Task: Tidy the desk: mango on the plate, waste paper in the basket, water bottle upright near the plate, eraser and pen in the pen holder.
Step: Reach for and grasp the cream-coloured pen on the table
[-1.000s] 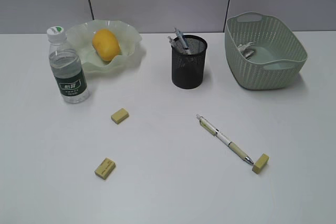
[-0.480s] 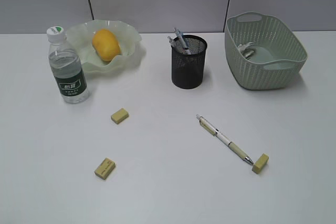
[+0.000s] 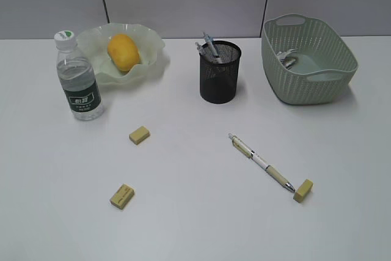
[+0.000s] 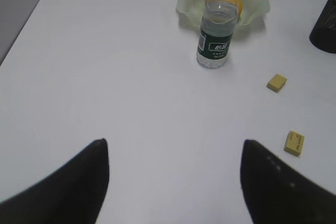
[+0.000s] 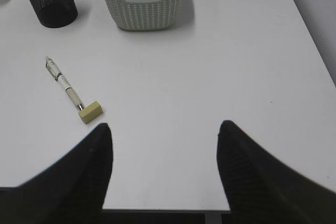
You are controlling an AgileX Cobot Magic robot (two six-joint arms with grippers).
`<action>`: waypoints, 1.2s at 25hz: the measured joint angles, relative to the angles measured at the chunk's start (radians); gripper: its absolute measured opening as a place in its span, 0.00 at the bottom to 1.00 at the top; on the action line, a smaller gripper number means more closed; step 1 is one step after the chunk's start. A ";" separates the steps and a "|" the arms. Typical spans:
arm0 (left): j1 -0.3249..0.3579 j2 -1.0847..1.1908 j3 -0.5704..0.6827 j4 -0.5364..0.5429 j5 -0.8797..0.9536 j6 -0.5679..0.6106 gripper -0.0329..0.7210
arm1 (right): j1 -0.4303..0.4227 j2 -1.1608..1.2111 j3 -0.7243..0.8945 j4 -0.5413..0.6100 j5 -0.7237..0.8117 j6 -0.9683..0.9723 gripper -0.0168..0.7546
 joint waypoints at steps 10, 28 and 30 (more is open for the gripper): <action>0.000 0.000 0.000 0.000 -0.001 0.000 0.77 | 0.000 0.115 -0.031 0.000 -0.001 -0.001 0.67; 0.000 0.000 0.000 0.000 -0.001 0.000 0.77 | 0.137 0.996 -0.520 0.035 0.006 -0.038 0.67; 0.000 0.000 0.000 0.000 -0.001 0.000 0.77 | 0.224 1.065 -0.555 -0.002 0.009 -0.036 0.67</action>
